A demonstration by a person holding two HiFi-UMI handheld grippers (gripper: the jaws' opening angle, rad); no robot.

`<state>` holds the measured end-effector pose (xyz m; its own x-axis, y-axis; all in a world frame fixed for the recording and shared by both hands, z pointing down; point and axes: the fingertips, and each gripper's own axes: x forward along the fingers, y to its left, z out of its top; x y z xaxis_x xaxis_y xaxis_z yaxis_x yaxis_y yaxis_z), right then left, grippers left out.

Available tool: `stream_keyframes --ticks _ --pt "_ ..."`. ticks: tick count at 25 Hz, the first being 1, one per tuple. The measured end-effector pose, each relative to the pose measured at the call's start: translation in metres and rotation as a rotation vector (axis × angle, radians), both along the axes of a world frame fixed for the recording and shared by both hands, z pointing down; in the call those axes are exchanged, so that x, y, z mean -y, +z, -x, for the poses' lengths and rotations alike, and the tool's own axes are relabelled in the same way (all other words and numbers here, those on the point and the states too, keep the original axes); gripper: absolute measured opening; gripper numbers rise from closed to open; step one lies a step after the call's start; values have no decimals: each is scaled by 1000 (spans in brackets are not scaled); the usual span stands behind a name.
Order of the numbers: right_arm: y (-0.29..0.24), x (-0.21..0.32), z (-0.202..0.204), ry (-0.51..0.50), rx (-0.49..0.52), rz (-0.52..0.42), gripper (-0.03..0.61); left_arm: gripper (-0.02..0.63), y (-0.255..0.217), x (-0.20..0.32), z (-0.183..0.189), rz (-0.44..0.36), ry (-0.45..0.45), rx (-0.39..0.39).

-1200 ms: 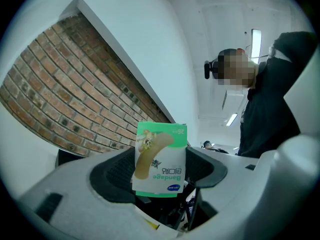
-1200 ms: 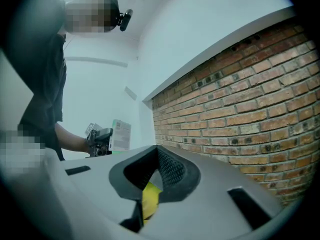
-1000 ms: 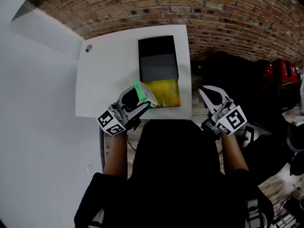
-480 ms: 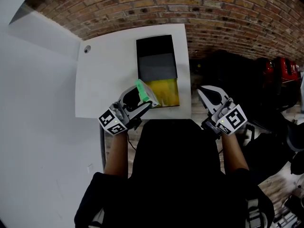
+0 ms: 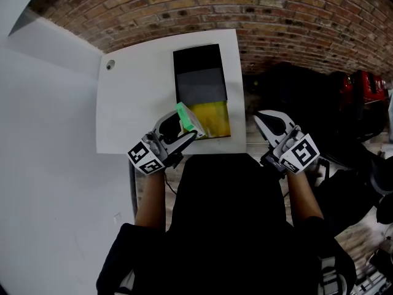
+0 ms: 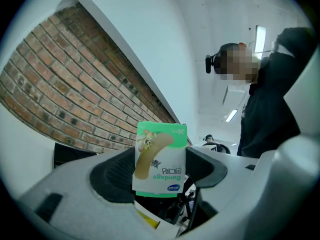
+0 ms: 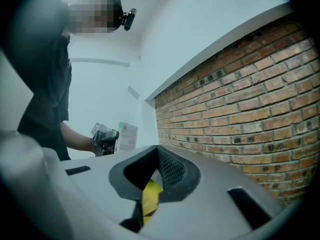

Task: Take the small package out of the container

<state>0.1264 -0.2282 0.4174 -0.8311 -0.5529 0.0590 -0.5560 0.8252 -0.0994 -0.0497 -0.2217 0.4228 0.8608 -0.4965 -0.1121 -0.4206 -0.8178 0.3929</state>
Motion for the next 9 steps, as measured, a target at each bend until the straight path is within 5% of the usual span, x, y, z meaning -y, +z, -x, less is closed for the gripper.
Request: stream_keyframes --ticks 9 --pt "1 5 3 -9 -9 9 6 327 4 6 -3 14 10 2"
